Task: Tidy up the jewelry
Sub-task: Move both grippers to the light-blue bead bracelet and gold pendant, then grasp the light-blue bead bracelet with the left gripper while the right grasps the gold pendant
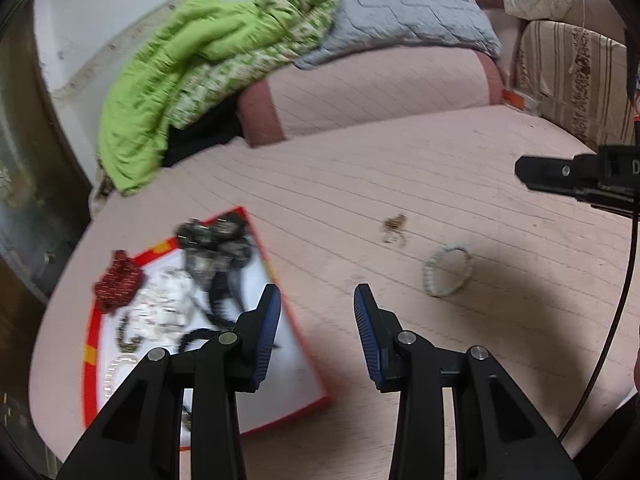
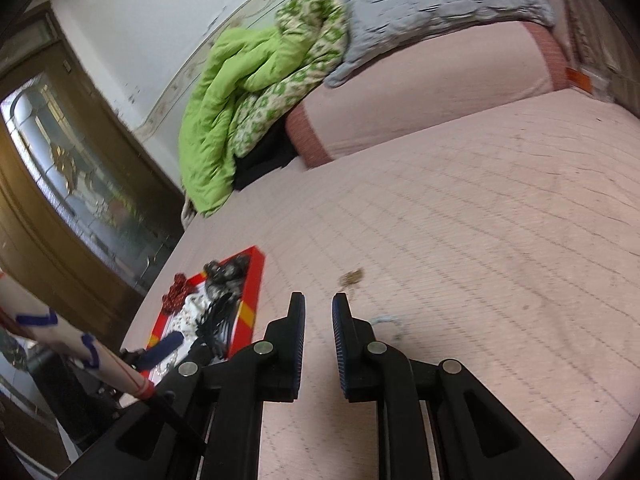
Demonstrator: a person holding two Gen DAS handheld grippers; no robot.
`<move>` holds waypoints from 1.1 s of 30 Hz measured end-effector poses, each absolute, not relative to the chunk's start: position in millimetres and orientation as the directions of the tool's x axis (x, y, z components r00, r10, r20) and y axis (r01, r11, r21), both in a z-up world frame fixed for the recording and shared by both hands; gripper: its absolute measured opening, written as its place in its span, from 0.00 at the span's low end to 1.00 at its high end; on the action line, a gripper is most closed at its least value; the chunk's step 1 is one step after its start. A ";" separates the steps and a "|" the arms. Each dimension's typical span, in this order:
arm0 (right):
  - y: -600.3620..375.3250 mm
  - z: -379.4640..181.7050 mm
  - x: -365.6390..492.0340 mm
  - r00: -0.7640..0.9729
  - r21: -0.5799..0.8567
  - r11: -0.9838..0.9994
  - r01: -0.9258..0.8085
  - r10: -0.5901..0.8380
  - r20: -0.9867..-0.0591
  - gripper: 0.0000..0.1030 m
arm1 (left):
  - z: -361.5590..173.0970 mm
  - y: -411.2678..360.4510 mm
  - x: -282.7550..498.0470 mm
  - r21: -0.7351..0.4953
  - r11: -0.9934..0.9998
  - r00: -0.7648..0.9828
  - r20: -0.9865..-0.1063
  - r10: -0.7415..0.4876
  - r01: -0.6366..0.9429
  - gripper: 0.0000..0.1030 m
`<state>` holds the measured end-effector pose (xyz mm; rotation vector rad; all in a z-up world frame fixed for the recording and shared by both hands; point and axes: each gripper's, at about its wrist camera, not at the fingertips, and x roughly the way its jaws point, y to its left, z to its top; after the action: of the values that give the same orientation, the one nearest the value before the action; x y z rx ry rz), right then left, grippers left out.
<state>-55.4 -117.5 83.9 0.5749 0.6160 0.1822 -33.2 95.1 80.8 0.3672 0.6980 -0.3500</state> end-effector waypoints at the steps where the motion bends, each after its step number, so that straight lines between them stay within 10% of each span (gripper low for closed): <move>1: -123.1 83.7 -56.6 0.810 0.564 0.826 0.019 0.318 -0.493 0.16 | 78.0 90.7 -29.0 0.188 0.876 0.688 -0.698 -0.199 0.445 0.36; 7: -158.6 74.1 -59.2 0.819 0.628 0.772 0.095 0.298 -0.491 0.25 | 51.6 65.2 10.7 -0.042 0.848 0.451 -0.832 -0.323 0.529 0.36; 16: -164.7 74.6 -58.4 0.820 0.632 0.768 0.101 0.295 -0.490 0.25 | 11.0 12.1 39.3 -0.070 0.834 0.345 -0.889 -0.301 0.548 0.36; 20: -165.1 72.8 -53.6 0.816 0.636 0.764 0.109 0.297 -0.496 0.25 | 12.6 10.7 37.7 0.012 0.840 0.422 -0.868 -0.260 0.543 0.05; 33: -124.7 56.6 -6.7 0.754 0.549 0.827 0.124 0.280 -0.593 0.25 | 102.7 114.4 17.3 -0.116 0.851 0.578 -0.686 -0.442 0.513 0.05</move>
<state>-6.7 -124.7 56.6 0.6040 0.7218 0.0913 17.3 114.4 102.7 0.0984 0.7736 -0.5596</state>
